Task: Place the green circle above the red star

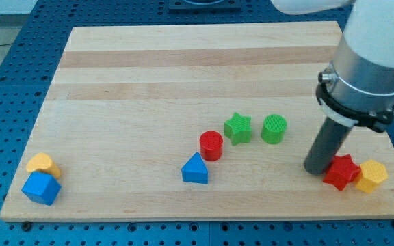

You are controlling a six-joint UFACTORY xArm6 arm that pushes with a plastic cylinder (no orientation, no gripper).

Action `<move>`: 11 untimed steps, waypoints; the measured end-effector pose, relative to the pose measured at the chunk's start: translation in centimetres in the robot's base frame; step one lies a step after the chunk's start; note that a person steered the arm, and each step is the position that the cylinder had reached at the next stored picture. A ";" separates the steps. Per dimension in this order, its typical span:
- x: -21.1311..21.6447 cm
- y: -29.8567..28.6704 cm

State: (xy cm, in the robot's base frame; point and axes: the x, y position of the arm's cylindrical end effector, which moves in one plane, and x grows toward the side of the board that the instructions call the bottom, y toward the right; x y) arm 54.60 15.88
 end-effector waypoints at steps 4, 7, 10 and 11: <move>-9.1 -5.7; -5.1 -10.3; -3.1 -1.2; -3.1 2.0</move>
